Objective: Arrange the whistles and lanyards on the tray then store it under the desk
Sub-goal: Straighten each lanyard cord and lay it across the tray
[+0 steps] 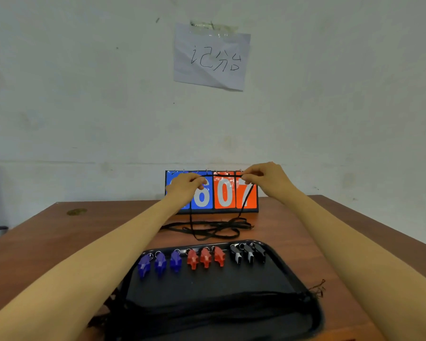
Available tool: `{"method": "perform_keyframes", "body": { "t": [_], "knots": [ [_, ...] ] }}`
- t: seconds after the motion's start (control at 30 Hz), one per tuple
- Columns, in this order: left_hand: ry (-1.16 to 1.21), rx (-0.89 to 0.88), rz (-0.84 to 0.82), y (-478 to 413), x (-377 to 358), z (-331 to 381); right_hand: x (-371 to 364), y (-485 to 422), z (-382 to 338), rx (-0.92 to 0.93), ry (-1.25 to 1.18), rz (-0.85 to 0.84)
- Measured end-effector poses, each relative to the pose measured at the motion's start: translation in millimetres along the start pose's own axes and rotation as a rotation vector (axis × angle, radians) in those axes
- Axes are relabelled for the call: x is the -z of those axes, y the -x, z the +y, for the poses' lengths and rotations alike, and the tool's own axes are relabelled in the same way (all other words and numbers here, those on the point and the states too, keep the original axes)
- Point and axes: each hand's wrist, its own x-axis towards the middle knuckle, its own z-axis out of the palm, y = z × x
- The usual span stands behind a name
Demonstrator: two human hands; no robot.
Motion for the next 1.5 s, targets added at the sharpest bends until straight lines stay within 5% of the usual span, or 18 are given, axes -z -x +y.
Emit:
{"method": "perform_keyframes", "body": {
  "t": [0.1,0.23,0.4,0.53,0.77,0.93,1.0,1.17,1.27,1.5],
  "knots": [
    [-0.114,0.06,-0.163,2.4,3.9,-5.0,-1.5,1.0,2.6,-0.001,0.011,-0.017],
    [0.108,-0.036,-0.365,14.1,-5.5,15.0,-8.9,2.4,-7.3,0.07,-0.013,-0.05],
    [0.086,-0.138,-0.072,6.9,0.1,35.0,-9.1,2.6,-3.5,0.061,0.042,-0.065],
    [0.062,0.017,0.164,-7.0,29.7,4.4,-1.0,12.1,22.7,-0.038,0.08,-0.089],
    [-0.056,0.226,0.239,-5.6,46.4,-51.7,7.1,27.0,51.8,-0.121,0.171,-0.154],
    [-0.341,0.387,0.059,0.9,43.2,-68.7,13.5,28.9,54.1,-0.109,0.163,-0.143],
    [-0.384,0.299,-0.045,6.6,30.7,-59.0,10.9,26.8,48.9,-0.08,0.157,-0.153],
    [0.023,-0.048,-0.269,37.1,-5.9,24.0,4.2,22.3,21.1,0.02,0.105,-0.19],
    [-0.001,-0.149,-0.394,42.7,-18.2,45.7,7.9,24.5,1.0,0.082,0.085,-0.186],
    [0.114,-0.185,-0.167,42.5,2.4,56.5,29.0,30.9,-15.4,0.092,0.28,-0.211]
  ]
}}
